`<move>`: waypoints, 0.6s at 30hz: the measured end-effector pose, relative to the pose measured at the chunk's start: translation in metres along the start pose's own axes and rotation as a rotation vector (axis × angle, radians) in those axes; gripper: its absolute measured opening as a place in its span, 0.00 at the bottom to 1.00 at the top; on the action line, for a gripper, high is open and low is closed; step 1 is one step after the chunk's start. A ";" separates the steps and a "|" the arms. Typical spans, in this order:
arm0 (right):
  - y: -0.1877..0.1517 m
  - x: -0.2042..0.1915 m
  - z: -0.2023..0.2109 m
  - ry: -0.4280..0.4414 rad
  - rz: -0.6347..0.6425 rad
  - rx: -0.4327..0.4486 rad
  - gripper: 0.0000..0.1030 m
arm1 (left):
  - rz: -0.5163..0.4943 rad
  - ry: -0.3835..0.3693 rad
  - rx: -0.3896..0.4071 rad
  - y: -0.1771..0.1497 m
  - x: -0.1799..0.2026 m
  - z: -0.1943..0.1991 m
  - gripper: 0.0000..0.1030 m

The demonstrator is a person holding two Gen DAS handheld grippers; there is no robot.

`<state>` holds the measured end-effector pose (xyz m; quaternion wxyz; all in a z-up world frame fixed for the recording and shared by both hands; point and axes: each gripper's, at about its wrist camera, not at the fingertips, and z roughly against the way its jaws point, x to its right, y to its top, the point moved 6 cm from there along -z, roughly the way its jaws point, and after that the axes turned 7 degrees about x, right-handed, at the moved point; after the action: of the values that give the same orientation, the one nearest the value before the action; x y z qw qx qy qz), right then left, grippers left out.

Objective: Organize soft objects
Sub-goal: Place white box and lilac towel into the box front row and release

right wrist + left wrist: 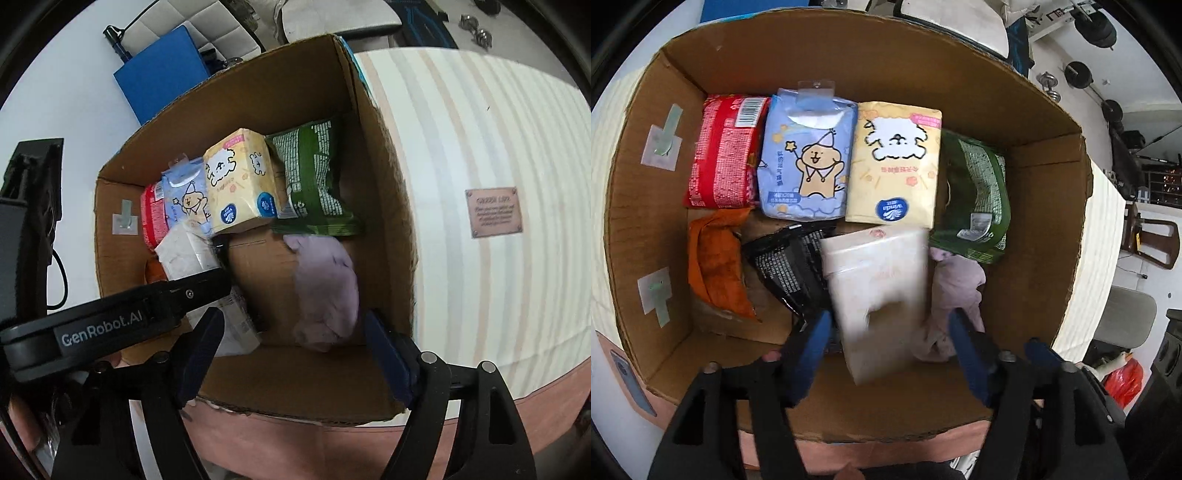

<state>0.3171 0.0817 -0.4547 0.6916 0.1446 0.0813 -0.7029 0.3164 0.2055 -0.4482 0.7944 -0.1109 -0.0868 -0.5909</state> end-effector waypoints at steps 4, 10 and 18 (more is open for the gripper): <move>0.002 0.001 0.010 -0.065 0.041 0.027 0.79 | -0.018 0.022 0.020 0.001 -0.005 0.008 0.74; 0.000 0.001 0.023 -0.139 0.110 0.053 0.84 | -0.046 0.078 0.097 -0.005 -0.014 0.029 0.87; -0.012 0.000 0.032 -0.247 0.206 0.095 0.96 | -0.087 0.187 0.252 -0.024 -0.036 0.056 0.96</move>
<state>0.3027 0.0719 -0.4255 0.7573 0.0972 -0.0528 -0.6436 0.2827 0.2481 -0.4021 0.7804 0.0488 -0.0905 -0.6168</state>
